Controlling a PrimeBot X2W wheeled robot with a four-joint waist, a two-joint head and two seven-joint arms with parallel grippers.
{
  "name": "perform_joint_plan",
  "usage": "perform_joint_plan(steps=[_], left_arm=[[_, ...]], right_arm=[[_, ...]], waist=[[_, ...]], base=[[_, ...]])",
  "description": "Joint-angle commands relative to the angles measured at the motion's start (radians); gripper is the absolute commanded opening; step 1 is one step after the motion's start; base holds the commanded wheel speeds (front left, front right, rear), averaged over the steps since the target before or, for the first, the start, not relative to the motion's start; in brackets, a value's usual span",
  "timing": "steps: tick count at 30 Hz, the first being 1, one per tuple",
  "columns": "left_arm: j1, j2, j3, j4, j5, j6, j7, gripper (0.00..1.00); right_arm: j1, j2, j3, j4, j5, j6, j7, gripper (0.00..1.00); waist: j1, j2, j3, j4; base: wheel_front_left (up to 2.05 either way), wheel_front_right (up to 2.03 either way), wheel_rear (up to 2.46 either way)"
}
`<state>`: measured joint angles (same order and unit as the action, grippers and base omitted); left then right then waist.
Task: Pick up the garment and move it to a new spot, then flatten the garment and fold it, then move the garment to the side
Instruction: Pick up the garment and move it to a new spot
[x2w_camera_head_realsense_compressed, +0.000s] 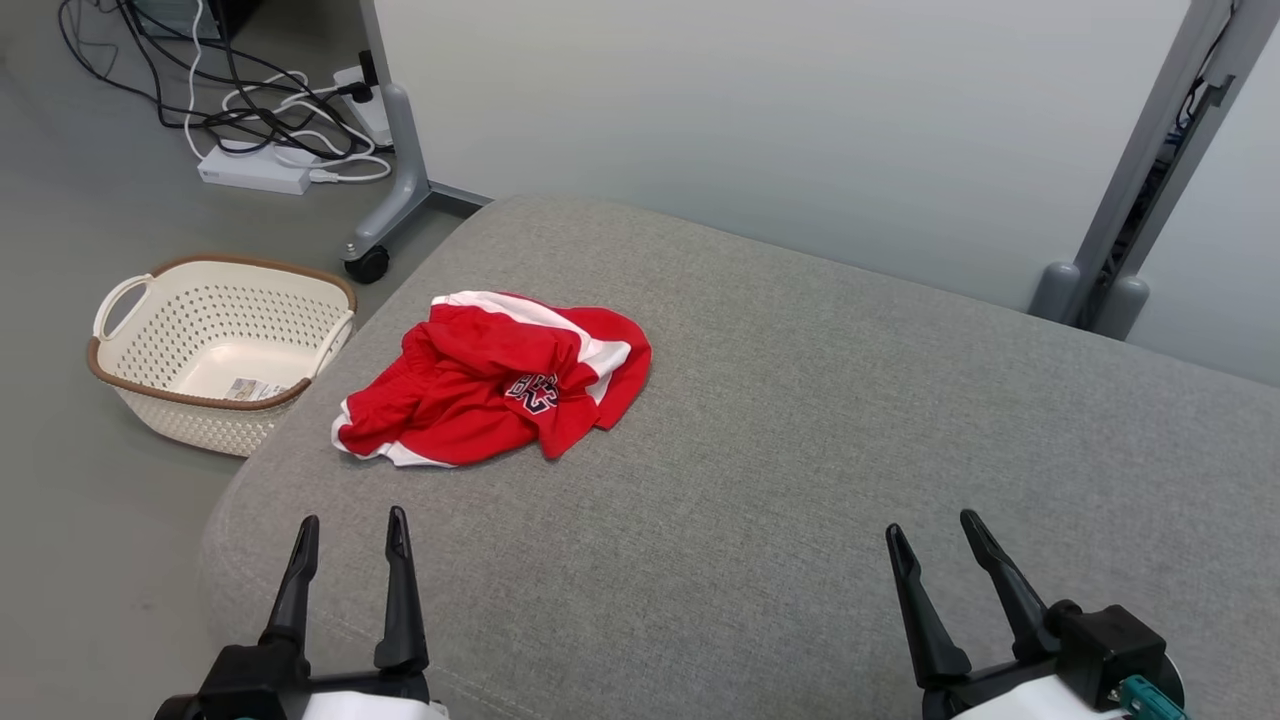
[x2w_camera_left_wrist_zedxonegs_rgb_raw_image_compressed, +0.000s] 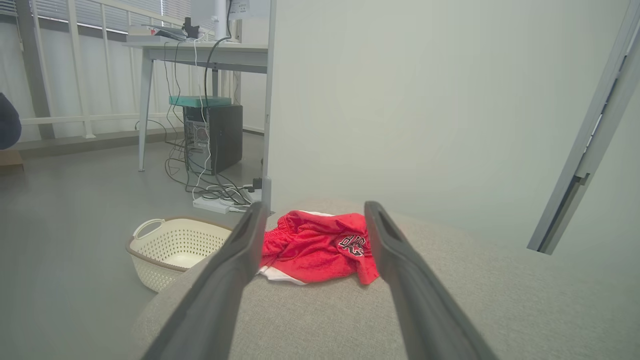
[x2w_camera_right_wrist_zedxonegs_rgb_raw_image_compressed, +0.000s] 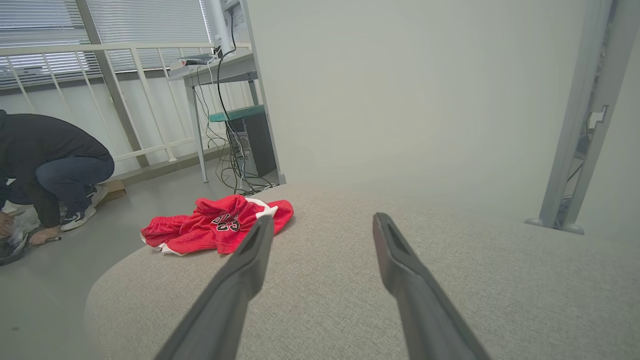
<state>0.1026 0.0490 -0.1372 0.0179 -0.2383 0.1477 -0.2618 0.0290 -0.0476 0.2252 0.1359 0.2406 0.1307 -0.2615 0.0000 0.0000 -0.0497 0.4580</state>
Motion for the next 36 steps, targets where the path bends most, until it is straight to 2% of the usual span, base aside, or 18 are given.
perform_joint_plan(steps=[1, 13, 23, 30, 36], left_arm=[[0.011, 0.003, 0.005, -0.001, -0.002, 0.002, -0.003, 1.00], [-0.032, 0.003, 0.025, -0.004, -0.038, 0.001, -0.003, 1.00], [-0.200, 0.003, 0.025, 0.021, -0.143, 0.006, -0.002, 1.00], [-0.379, 0.003, 0.043, 0.135, -0.223, -0.005, -0.002, 1.00], [-0.547, 0.003, 0.078, 0.330, -0.239, -0.009, -0.002, 1.00]], right_arm=[[0.008, -0.005, -0.003, -0.004, 0.004, 0.000, -0.004, 1.00], [-0.012, -0.006, 0.006, 0.001, -0.020, 0.000, -0.004, 1.00], [-0.095, -0.081, 0.022, -0.012, -0.039, 0.000, -0.004, 1.00], [-0.149, -0.137, 0.028, -0.025, -0.043, 0.000, -0.004, 1.00], [-0.182, -0.177, 0.025, -0.037, -0.050, 0.000, -0.004, 1.00]], waist=[[0.0000, 0.0000, -0.001, 0.003], [0.0000, 0.0000, 0.041, -0.012], [0.0000, 0.0000, 0.187, -0.035], [0.0000, 0.0000, 0.280, -0.068], [0.0000, 0.0000, 0.349, -0.106]], base=[[0.00, 0.00, 0.00], [0.00, 0.00, 0.00], [0.00, 0.00, 0.00], [0.00, 0.00, 0.00], [0.00, 0.00, 0.00]])
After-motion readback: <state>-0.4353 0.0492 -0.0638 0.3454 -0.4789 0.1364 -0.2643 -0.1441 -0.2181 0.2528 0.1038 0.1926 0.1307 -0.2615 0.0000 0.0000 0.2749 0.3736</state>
